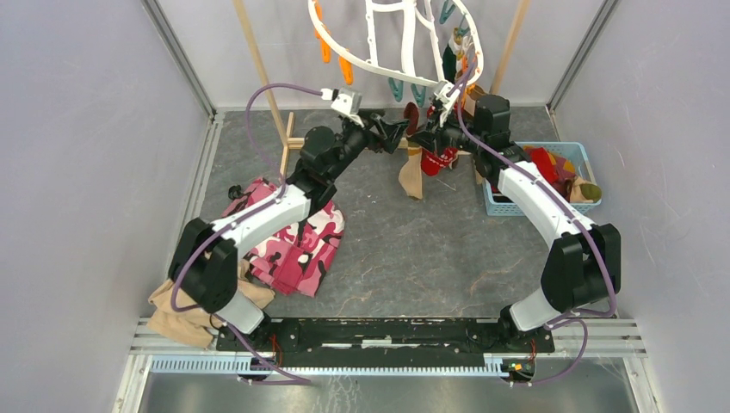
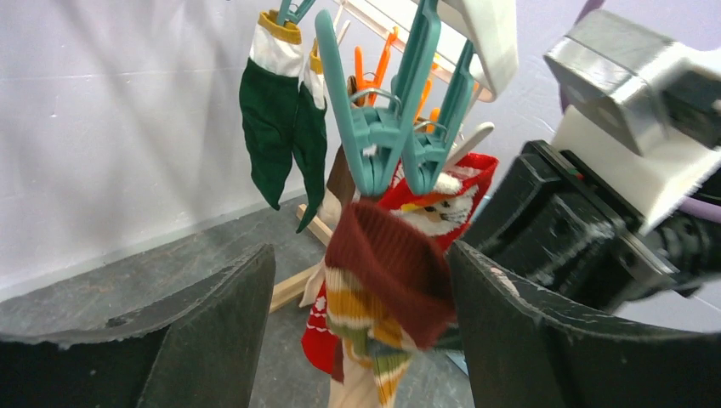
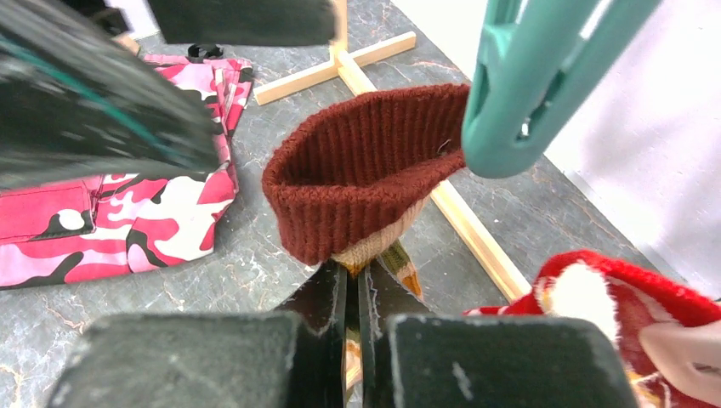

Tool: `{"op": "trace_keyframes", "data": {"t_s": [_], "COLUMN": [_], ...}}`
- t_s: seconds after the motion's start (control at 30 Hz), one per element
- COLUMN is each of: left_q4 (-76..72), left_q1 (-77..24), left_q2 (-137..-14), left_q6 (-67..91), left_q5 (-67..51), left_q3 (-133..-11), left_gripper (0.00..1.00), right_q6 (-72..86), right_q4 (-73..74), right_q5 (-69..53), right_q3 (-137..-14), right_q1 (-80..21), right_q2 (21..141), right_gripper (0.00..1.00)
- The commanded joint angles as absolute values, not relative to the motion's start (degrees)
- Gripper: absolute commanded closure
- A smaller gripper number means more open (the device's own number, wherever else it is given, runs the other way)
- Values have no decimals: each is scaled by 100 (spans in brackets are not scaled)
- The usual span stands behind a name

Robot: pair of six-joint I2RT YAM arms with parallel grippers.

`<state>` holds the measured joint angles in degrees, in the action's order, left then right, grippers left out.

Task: Clip the socks to the hanger
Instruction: Open the clamp at the hanger.

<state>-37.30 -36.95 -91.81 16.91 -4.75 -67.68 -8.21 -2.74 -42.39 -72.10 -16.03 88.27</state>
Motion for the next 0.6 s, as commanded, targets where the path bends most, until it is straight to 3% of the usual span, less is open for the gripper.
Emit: {"op": "trace_keyframes", "data": {"t_s": [0.0,0.27,0.57], "left_q4": [-4028,-4011,-3340], "left_q1": [-3652,-3834,-4228], "left_q2": [-8368,-7585,-8077], "left_q6": [2241,2965,2206], "left_q5": [-677,-970,-109], "left_q3": [-6277,-5806,-6621], "left_gripper": [17,18,20], "right_q6": [-961,-960,-731], "right_q4": [-488,-555,-792], "right_q5": [-4422,-4624,-4760], "right_q3": [-7221,-7072,-6961], "right_q1": [-1512,-1442,-1436], "right_q2": [8692,8623,8586], "right_gripper": [100,100,100]}}
